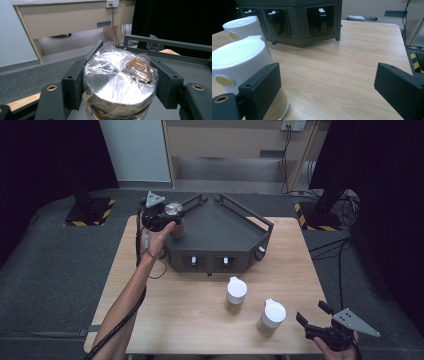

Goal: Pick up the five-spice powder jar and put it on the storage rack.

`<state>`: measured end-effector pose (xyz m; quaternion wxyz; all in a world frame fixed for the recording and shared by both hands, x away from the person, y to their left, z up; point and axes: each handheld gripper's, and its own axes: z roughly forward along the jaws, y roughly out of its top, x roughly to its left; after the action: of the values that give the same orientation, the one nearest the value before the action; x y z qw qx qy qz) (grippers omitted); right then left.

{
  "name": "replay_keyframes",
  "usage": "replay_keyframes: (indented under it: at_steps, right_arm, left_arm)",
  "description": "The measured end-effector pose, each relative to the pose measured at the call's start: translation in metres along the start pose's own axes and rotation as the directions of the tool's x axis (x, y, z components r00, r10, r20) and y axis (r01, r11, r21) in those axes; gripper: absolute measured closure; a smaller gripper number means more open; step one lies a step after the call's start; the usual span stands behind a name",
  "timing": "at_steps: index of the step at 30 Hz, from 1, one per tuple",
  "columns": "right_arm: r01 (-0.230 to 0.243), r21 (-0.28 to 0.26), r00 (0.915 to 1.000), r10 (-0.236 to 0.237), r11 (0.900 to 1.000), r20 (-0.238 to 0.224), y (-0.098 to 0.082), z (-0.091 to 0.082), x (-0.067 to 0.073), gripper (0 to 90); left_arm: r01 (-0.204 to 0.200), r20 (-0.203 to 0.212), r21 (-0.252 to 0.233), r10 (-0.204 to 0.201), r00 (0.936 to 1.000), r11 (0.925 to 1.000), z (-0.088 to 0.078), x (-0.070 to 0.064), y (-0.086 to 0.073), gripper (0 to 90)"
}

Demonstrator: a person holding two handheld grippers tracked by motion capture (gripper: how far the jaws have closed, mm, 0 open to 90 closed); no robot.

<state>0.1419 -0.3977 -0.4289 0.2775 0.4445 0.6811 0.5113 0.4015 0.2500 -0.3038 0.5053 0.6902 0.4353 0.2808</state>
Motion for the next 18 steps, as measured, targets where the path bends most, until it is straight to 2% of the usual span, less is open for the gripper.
replay_keyframes:
  at_steps: [6,18]
  right_arm:
    - [0.0,0.0,1.0,0.0,1.0,-0.003,0.0,0.0,0.0,7.1]
    - [0.002,0.003,1.0,-0.002,1.0,-0.004,0.0,0.0,0.0,7.2]
  left_arm:
    - [0.024,-0.005,0.002,-0.024,0.9997,0.9997,0.004,0.002,-0.008,33.6]
    - [0.024,-0.01,0.004,-0.024,0.9997,0.9997,0.007,0.001,-0.015,33.6]
